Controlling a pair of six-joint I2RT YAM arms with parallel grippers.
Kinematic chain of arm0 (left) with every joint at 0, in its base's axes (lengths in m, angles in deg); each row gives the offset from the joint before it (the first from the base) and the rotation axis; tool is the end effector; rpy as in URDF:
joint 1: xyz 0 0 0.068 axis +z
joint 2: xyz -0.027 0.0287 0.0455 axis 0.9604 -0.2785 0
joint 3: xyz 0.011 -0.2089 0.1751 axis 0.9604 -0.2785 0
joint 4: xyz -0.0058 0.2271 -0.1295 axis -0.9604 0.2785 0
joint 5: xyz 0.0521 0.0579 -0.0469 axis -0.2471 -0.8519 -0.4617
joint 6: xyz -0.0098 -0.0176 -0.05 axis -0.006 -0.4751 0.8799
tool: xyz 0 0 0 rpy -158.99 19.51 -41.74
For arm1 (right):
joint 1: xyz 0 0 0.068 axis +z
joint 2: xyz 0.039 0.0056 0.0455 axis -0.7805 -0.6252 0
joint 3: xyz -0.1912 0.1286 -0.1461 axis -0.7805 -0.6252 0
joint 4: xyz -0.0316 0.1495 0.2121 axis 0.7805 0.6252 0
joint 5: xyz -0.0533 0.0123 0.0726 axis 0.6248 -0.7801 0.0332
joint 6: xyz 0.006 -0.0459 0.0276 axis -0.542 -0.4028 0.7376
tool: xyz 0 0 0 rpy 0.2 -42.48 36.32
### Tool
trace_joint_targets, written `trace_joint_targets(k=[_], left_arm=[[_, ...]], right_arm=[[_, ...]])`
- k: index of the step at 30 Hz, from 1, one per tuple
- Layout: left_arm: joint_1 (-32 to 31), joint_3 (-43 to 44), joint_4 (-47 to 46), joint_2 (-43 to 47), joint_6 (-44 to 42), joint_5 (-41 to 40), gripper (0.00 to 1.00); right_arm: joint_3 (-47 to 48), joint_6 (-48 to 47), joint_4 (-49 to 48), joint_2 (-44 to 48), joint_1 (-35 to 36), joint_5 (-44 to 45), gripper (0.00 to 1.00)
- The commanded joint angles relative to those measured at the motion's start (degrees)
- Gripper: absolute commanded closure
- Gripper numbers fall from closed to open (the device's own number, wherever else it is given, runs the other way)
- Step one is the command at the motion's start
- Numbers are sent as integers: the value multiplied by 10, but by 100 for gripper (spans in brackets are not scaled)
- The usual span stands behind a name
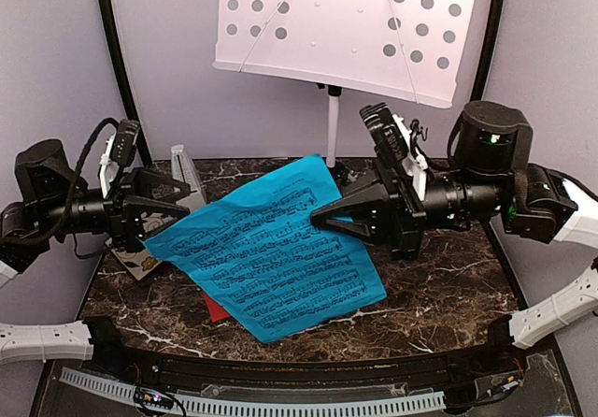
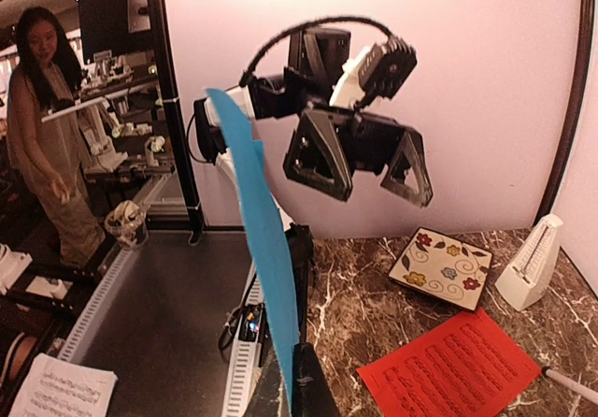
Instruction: Set up the instrument practice props
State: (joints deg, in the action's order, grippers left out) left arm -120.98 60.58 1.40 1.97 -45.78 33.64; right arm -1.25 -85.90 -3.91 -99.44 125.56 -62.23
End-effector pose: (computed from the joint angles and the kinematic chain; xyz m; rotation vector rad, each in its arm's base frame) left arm 0.0817 -0.1112 0.4117 0.8580 1.4949 -1.1653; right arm 0.0570 0.2466 0.4400 -1.3002 1.2689 1.2542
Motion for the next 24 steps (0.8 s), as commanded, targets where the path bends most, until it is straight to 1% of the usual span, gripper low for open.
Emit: trace_joint_targets(k=[1,3,6,16,24], left_arm=[[0,-55,-125,25,40,21,15],[0,-85,-163,36,56,38,15],[0,-111,-190,41,68,53,15],[0,-124,-185,41,59,60,16],[0,-132,-186,53,56,55,16]], right_arm=[[-35,73,-85,17,-2,-9,100],[-47,86,-107,28,-3,-12,100],[-49,96,-118,33,-6,-11,100],[-54,123,-144,31,-16,-25,100],[-48,128,-144,27,-23,-33,100]])
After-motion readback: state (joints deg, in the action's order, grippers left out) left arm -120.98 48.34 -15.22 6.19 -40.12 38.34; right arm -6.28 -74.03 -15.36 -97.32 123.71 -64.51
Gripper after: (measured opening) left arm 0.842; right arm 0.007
